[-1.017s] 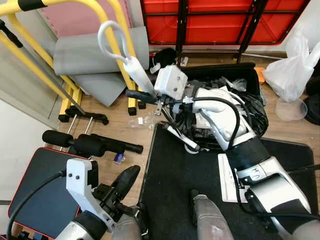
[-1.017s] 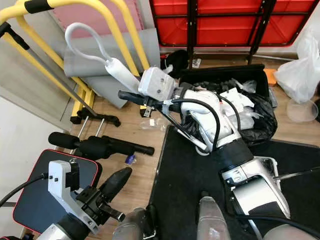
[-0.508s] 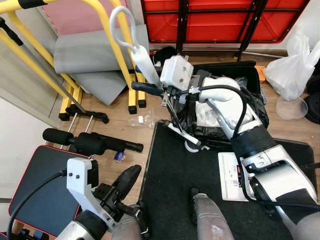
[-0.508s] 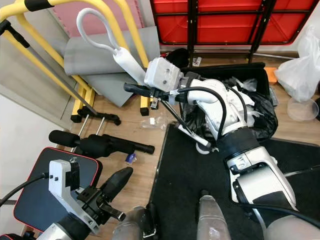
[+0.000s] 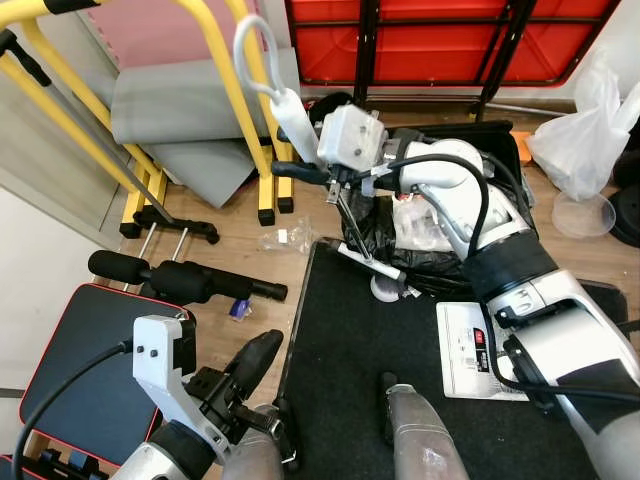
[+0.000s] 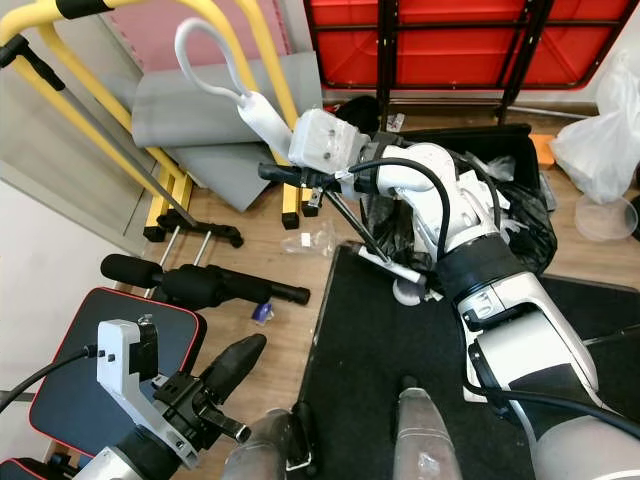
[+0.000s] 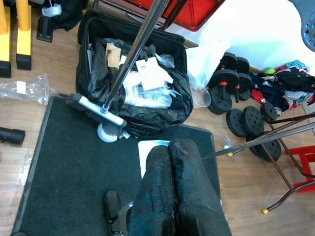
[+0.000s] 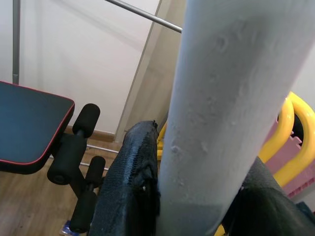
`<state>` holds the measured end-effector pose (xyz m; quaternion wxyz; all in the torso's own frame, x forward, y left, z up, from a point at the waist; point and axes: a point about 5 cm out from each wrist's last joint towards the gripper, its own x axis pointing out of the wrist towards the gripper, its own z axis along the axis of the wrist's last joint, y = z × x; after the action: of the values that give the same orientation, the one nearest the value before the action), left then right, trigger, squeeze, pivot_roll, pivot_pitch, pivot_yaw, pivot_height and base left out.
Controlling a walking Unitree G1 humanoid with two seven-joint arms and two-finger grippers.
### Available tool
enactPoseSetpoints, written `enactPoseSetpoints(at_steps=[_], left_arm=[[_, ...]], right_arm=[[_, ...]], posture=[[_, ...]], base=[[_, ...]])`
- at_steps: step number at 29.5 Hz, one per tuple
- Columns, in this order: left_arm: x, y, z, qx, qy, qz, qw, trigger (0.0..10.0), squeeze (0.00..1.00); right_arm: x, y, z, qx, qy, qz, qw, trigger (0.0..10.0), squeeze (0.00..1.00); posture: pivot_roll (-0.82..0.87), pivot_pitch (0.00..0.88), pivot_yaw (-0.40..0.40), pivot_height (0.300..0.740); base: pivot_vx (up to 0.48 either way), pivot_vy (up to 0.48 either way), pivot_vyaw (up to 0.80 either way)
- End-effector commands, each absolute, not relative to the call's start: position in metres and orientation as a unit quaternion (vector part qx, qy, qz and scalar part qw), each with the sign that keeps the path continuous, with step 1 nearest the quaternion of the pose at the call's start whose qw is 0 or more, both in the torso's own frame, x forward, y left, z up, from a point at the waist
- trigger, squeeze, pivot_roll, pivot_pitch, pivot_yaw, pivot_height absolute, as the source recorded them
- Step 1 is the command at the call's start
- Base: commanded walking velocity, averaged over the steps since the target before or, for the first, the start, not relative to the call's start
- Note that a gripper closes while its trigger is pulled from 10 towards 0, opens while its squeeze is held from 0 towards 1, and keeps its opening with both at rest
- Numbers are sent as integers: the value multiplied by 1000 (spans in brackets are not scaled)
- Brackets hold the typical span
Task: Sweep floor
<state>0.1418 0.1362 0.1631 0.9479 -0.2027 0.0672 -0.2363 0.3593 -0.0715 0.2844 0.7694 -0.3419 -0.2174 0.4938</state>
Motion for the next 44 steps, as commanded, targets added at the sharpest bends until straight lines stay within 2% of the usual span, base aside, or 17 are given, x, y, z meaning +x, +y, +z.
enactPoseSetpoints(at_steps=[1, 3, 6, 11, 22, 31, 38, 39, 40, 41, 42, 44], left_arm=[[140, 139, 160, -196, 81, -227, 950, 10000, 0], [140, 139, 160, -197, 81, -227, 950, 10000, 0], [140, 138, 160, -198, 80, -227, 950, 10000, 0], [139, 138, 161, -199, 79, -227, 950, 10000, 0], [131, 137, 164, -202, 82, -226, 949, 10000, 0], [128, 137, 166, -203, 85, -225, 949, 10000, 0], [126, 137, 167, -204, 86, -224, 949, 10000, 0], [125, 137, 167, -204, 86, -224, 949, 10000, 0], [125, 136, 167, -205, 86, -224, 949, 10000, 0], [125, 136, 167, -205, 86, -224, 949, 10000, 0], [125, 136, 168, -206, 85, -224, 949, 10000, 0], [125, 136, 168, -206, 85, -224, 949, 10000, 0]], right_arm=[[330, -59, 337, -455, -394, 465, 649, 10000, 0], [328, -57, 341, -447, -408, 461, 649, 10000, 0], [326, -51, 348, -405, -435, 454, 664, 10000, 0], [328, -35, 330, -322, -421, 473, 704, 10000, 0], [326, -13, 309, -270, -418, 465, 732, 10000, 0], [326, -8, 304, -270, -421, 463, 732, 10000, 0], [324, 1, 289, -280, -418, 478, 720, 10000, 0], [323, 3, 284, -287, -416, 483, 715, 10000, 0], [320, 5, 271, -319, -404, 506, 692, 10000, 0], [320, 5, 271, -319, -404, 506, 692, 10000, 0], [318, 6, 262, -341, -395, 522, 675, 10000, 0], [318, 6, 262, -341, -395, 522, 675, 10000, 0]], posture=[[-57, 320, 31, 740], [-59, 320, 30, 740], [-61, 320, 26, 740], [-53, 326, 23, 740], [-24, 354, 27, 740], [-14, 366, 26, 740], [-12, 371, 20, 740], [-12, 371, 20, 740], [-15, 375, 20, 740], [-15, 375, 20, 740], [-15, 375, 20, 740], [-15, 375, 20, 740]], base=[[0, 0, 0], [0, 0, 0], [0, 0, 0], [0, 0, 0], [0, 0, 0], [0, 0, 0], [0, 0, 0], [0, 0, 0], [0, 0, 0], [0, 0, 0], [0, 0, 0], [0, 0, 0]])
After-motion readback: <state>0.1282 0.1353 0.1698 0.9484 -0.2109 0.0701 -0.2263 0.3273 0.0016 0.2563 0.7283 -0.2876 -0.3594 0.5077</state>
